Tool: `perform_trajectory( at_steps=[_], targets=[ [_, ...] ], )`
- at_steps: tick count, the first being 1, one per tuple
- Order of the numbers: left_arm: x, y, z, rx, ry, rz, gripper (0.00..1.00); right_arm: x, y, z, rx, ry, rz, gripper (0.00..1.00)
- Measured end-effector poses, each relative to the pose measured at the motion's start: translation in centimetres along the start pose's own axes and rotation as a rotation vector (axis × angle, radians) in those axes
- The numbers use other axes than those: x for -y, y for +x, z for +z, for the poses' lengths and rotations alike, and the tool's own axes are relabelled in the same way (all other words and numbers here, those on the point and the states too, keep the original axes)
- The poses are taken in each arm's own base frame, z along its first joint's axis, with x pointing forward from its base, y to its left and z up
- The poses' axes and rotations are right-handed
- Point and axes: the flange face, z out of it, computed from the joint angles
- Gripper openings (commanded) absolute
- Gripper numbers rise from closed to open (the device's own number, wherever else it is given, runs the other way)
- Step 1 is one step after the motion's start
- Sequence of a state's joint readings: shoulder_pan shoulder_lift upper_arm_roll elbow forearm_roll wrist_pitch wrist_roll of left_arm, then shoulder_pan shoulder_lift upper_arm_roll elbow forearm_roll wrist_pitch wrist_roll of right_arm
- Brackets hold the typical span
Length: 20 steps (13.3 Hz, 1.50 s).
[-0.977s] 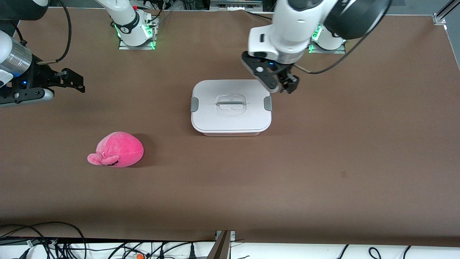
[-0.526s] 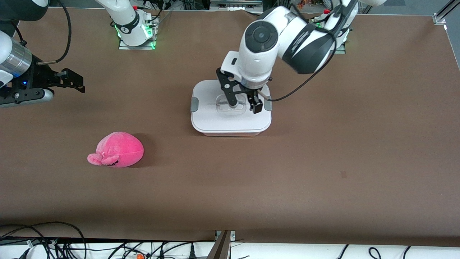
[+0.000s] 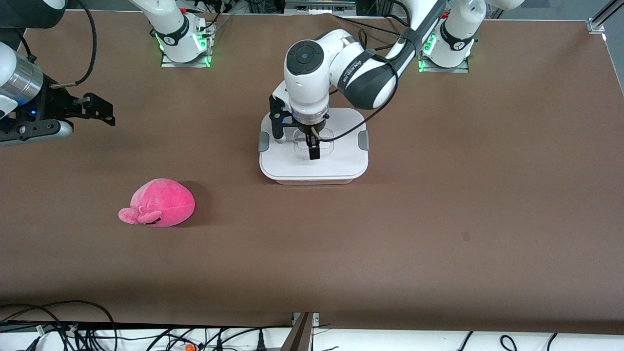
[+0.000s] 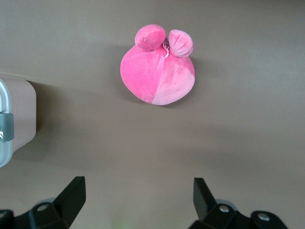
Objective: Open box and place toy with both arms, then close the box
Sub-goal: 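Close the left gripper on the lid handle, then lift the lid aside with the left gripper while the right gripper reaches the plush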
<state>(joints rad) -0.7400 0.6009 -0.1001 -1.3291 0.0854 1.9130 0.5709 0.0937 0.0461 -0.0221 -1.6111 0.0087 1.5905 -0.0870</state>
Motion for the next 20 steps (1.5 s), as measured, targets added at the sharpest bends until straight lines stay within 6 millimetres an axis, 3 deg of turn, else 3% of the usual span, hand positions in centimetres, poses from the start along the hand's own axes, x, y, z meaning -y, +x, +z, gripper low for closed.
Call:
perform_trajectory(
  at_steps=[6,7,8,9,11,17,20],
  targets=[
    [-0.8,-0.5,2.9,0.050,-0.029,-0.014,1.00,0.0,0.3,0.0,-0.011,-0.019,-0.005,1.00],
    [-1.2,-0.3,3.0,0.053,-0.030,-0.021,0.79,0.0,0.3,0.1,-0.013,-0.019,-0.006,1.00],
    [-1.4,-0.1,3.0,0.054,-0.030,-0.019,0.40,0.1,0.4,0.1,-0.014,-0.019,-0.006,1.00],
    [-1.6,0.0,3.0,0.054,-0.030,-0.018,0.07,0.1,0.5,0.1,-0.015,-0.019,-0.006,1.00],
    [-2.0,0.2,3.0,0.055,-0.029,-0.027,0.00,0.1,0.6,0.2,-0.016,-0.019,-0.007,1.00],
    [-2.9,0.7,2.9,0.062,-0.027,-0.028,0.00,0.5,0.9,0.4,-0.026,-0.020,-0.014,1.00],
    [-3.0,0.8,2.6,0.063,-0.026,-0.026,0.00,0.6,1.8,2.0,-0.001,-0.019,-0.018,1.00]
  ],
)
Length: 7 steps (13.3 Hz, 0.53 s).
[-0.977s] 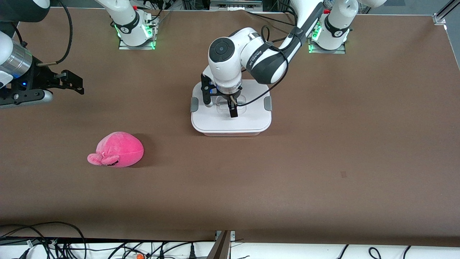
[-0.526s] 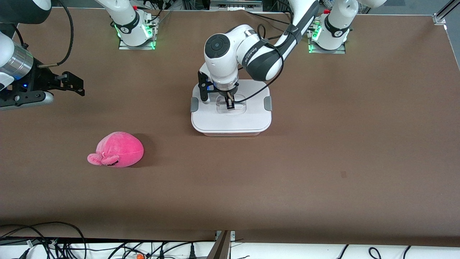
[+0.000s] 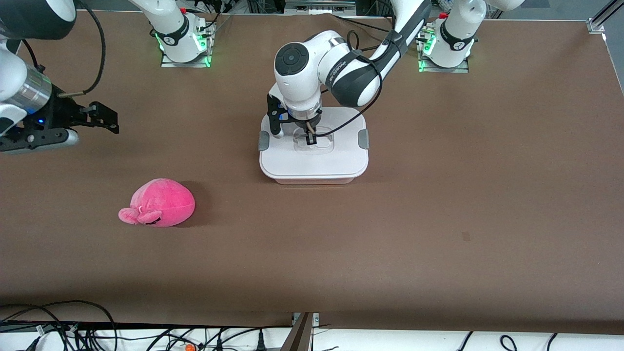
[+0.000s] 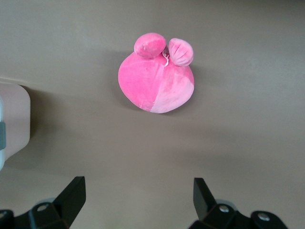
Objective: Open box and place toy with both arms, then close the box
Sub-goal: 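Lift the lid aside with the left gripper while the right gripper reaches the plush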
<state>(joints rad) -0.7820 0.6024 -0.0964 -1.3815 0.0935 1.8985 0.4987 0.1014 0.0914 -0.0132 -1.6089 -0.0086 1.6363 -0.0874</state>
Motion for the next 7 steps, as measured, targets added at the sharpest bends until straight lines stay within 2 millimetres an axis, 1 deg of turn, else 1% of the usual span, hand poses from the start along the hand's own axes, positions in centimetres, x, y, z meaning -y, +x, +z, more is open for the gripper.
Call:
perform_trajectory(
  at_steps=[1,3,5,7],
  targets=[
    [0.0,0.0,-0.3,-0.003,0.002,0.000,0.00,0.2,0.5,0.7,0.001,0.000,-0.004,1.00],
    [0.0,-0.4,-1.3,0.003,0.003,-0.001,0.00,0.5,1.2,1.5,0.000,-0.001,-0.011,1.00],
    [0.0,-0.8,-2.4,0.007,0.004,-0.001,0.00,1.1,1.3,1.6,0.001,-0.002,-0.029,1.00],
    [0.3,-1.6,-3.6,0.016,0.001,-0.007,0.00,1.8,1.3,1.2,-0.005,-0.003,-0.085,1.00]
  ],
)
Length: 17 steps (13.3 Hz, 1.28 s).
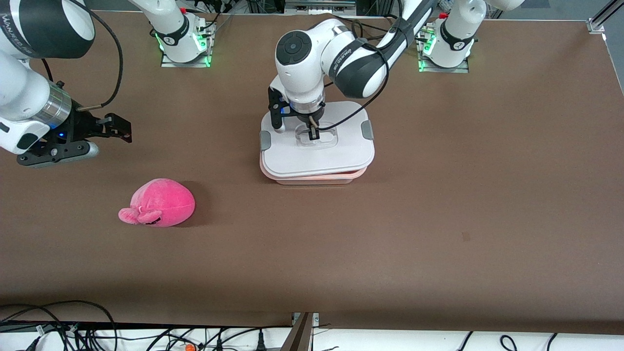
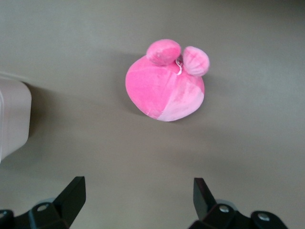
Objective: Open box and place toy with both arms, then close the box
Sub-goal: 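Lift the lid aside with the left gripper while the right gripper reaches the plush, then grasp the pink plush toy with the right gripper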
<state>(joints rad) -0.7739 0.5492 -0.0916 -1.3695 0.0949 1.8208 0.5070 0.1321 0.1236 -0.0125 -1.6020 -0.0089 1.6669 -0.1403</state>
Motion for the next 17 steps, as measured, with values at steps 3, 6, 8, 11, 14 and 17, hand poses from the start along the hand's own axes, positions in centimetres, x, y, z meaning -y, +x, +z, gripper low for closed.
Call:
perform_trajectory(
  at_steps=[3,6,8,11,14,17],
  targets=[
    [3.2,-4.6,-3.4,0.045,-0.048,-0.082,0.00,0.7,0.4,1.2,0.029,0.002,-0.036,1.00],
    [10.1,-14.6,-7.7,0.069,-0.092,-0.228,0.00,-1.5,3.1,8.0,0.087,0.011,-0.006,1.00],
    [15.5,-22.2,-8.2,0.064,-0.122,-0.229,0.00,-2.9,5.3,13.1,0.083,0.010,0.008,1.00],
    [22.6,-34.3,-6.5,0.033,-0.166,-0.208,0.00,-3.2,7.3,17.9,0.066,0.006,0.007,1.00],
    [25.8,-43.2,-5.5,0.004,-0.187,-0.173,0.00,-3.4,8.5,21.1,0.035,0.000,0.008,0.98],
    [27.2,-49.3,-4.7,-0.020,-0.199,-0.112,0.00,-4.2,8.9,23.6,0.021,0.018,0.032,0.77]
  ],
)
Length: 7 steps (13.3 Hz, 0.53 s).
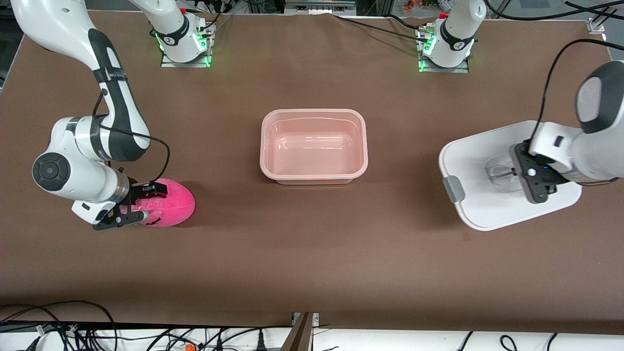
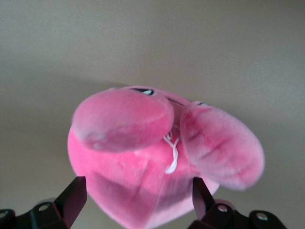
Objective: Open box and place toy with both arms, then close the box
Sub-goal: 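Grasp the pink plush toy with the right gripper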
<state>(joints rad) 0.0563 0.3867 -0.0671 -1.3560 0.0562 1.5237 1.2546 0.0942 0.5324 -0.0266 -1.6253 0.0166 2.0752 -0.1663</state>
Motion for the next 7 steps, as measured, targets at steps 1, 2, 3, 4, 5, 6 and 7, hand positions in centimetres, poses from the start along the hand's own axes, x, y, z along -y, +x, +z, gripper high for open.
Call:
perform_trajectory(
  at_steps=[1,2,3,4,5,6,7],
  targets=[
    [0.5,-1.8,0.2,-0.005,-0.004,0.013,0.00,-0.3,0.1,0.6,-0.002,0.003,0.006,0.61],
    [1.0,-3.3,0.3,-0.010,-0.008,0.028,0.00,-0.5,0.2,0.9,-0.004,0.004,0.010,0.40],
    [1.2,-4.2,0.4,-0.013,-0.009,0.041,0.00,-0.5,0.2,1.0,-0.004,0.005,0.011,0.18],
    [1.3,-4.5,0.4,-0.014,-0.010,0.046,0.00,-0.5,0.2,1.0,-0.004,0.005,0.011,0.00],
    [1.2,-4.3,0.4,-0.014,-0.010,0.054,0.00,-0.5,0.2,1.0,-0.005,0.005,0.011,0.00],
    [1.2,-4.2,0.4,-0.014,-0.010,0.061,0.00,-0.5,0.3,0.8,-0.008,0.005,0.011,0.00],
    [1.2,-4.1,0.4,-0.012,-0.009,0.065,0.00,-0.4,0.3,0.6,-0.012,0.005,0.009,0.00]
  ],
)
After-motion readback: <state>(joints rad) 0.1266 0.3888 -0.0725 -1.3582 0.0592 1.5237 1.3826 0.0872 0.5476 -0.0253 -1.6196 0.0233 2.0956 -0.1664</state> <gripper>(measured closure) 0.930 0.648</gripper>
